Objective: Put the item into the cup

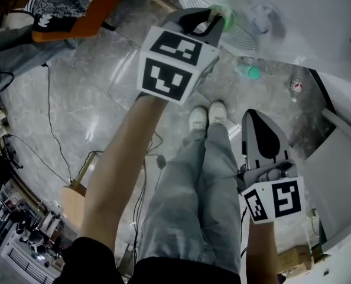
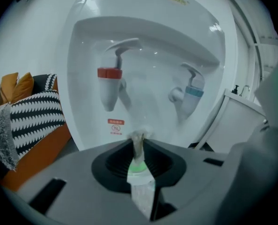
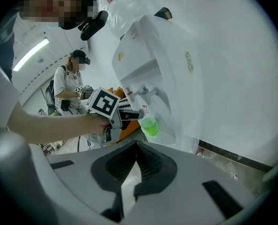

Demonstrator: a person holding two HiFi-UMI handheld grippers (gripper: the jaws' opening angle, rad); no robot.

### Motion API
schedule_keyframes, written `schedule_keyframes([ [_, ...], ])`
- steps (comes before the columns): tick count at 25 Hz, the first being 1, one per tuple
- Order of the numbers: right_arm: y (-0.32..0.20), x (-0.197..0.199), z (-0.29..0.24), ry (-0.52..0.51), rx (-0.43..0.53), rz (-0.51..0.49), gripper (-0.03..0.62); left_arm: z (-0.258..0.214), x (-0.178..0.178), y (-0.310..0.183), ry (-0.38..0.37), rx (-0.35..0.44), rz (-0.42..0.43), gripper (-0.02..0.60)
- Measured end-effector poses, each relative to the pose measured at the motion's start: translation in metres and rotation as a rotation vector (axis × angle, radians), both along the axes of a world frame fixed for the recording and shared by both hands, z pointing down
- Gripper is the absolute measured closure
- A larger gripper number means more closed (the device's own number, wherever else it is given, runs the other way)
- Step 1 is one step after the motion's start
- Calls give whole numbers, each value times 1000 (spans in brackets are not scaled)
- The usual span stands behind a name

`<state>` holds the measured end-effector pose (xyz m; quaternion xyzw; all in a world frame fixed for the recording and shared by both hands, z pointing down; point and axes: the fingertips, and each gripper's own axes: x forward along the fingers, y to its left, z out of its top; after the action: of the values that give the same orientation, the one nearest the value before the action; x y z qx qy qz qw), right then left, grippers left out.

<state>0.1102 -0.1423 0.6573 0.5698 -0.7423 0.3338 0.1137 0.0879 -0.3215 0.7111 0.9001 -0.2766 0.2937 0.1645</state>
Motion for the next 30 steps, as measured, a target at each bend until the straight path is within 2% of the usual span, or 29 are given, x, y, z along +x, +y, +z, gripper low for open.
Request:
schedule_keyframes([
  [10, 3, 11, 6, 9, -21, 25, 585, -1, 8, -5, -13, 55, 26, 510],
  [16, 5, 10, 9, 7, -28, 19, 586, -6, 8, -8, 8, 62, 18, 457],
  [22, 4, 15, 11, 10, -29, 25, 585, -5, 6, -7, 23, 48, 2, 457],
  [23, 4, 15, 11, 10, -29, 26, 585, -6, 6, -7, 27, 48, -2, 459],
  [25, 4, 16, 11, 11, -29, 28, 585, -10, 3, -7, 27, 65, -18, 527],
  [30, 1, 16, 9, 20, -22, 24, 585, -15, -2, 0, 9, 93, -23, 565],
])
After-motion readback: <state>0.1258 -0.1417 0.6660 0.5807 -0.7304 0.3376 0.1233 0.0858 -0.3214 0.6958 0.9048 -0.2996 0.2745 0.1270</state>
